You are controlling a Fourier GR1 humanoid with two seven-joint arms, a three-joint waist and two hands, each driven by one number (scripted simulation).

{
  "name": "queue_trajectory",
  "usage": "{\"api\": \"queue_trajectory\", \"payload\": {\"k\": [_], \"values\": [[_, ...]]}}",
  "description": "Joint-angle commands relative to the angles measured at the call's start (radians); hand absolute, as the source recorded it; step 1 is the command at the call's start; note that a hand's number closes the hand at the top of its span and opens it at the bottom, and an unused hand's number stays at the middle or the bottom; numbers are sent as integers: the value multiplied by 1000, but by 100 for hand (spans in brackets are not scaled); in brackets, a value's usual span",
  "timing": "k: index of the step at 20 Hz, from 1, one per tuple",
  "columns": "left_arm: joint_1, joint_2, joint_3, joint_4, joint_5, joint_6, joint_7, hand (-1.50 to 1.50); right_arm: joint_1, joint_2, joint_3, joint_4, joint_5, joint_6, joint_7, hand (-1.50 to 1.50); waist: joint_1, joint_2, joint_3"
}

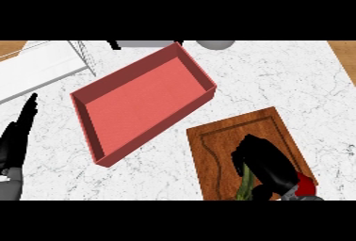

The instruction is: Pick the squash from the cutting board and place it in the cardboard box

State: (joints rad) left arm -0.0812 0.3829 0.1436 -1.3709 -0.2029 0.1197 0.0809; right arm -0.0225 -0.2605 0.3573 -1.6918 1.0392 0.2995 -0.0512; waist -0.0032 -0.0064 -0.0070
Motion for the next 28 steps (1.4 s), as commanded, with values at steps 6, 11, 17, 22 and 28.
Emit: {"api": "queue_trajectory", "payload": {"k": [6, 11, 17, 22, 28], "values": [[45, -33, -15, -20, -15, 17, -18, 0, -24, 146, -108, -132, 198, -40, 489, 150, -7, 0, 5], [-27, 5, 15, 41, -2, -22, -7, 0, -104, 198, -52, -322, 271, 5, 590, 150, -9, 3, 6], [26, -3, 14, -19, -6, -28, -21, 0, -310, 236, -7, -339, 293, 33, 560, 150, 12, 5, 7], [-25, -23, 11, 16, -36, -1, 11, 0, -484, 259, 30, -223, 156, 12, 677, 150, 14, 7, 7], [-23, -47, 1, 13, -32, -10, -7, 0, -716, 260, 35, -12, -38, -159, 827, 150, 27, 8, 7]]}}
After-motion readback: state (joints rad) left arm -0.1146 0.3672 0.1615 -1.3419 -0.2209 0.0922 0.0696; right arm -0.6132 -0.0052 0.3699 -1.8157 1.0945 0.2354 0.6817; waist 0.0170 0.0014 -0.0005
